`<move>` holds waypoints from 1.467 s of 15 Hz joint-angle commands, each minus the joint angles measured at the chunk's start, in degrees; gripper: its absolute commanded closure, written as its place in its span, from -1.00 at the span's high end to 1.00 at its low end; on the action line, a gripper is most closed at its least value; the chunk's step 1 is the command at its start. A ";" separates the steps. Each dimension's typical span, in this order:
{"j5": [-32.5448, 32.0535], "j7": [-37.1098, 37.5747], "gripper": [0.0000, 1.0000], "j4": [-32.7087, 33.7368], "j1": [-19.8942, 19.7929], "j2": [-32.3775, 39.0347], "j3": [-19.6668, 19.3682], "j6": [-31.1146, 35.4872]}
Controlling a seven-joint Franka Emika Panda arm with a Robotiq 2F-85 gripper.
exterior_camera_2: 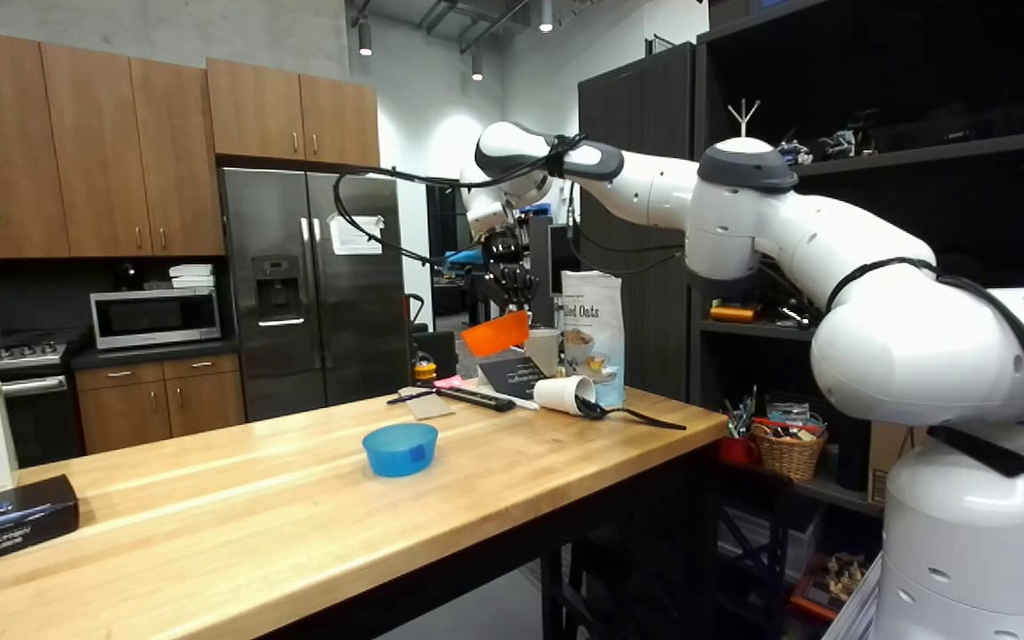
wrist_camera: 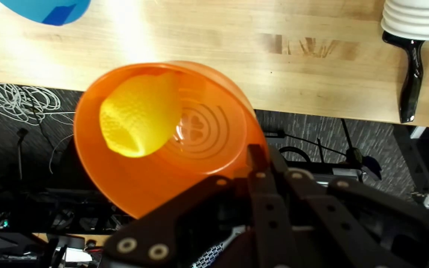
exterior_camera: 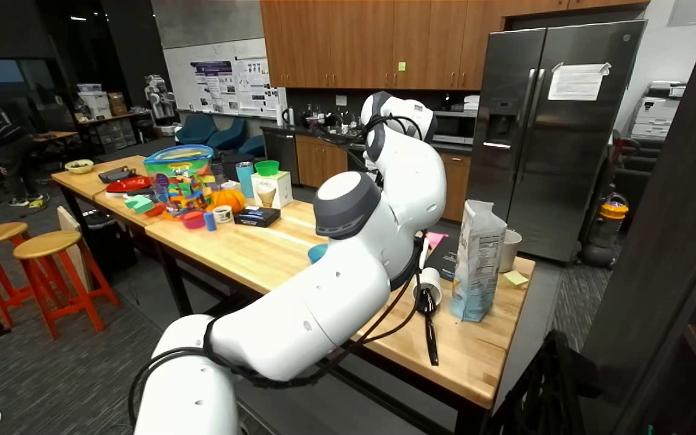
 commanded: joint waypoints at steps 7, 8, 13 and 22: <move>-12.16 -0.33 -0.98 -10.76 -1.29 9.19 14.05 2.65; -14.85 -0.33 -0.98 -11.97 -0.65 11.27 16.90 1.15; -27.08 -0.31 -0.98 -16.92 4.24 20.28 31.14 -11.81; -26.93 -0.21 -0.98 -22.19 7.81 20.91 33.40 -17.72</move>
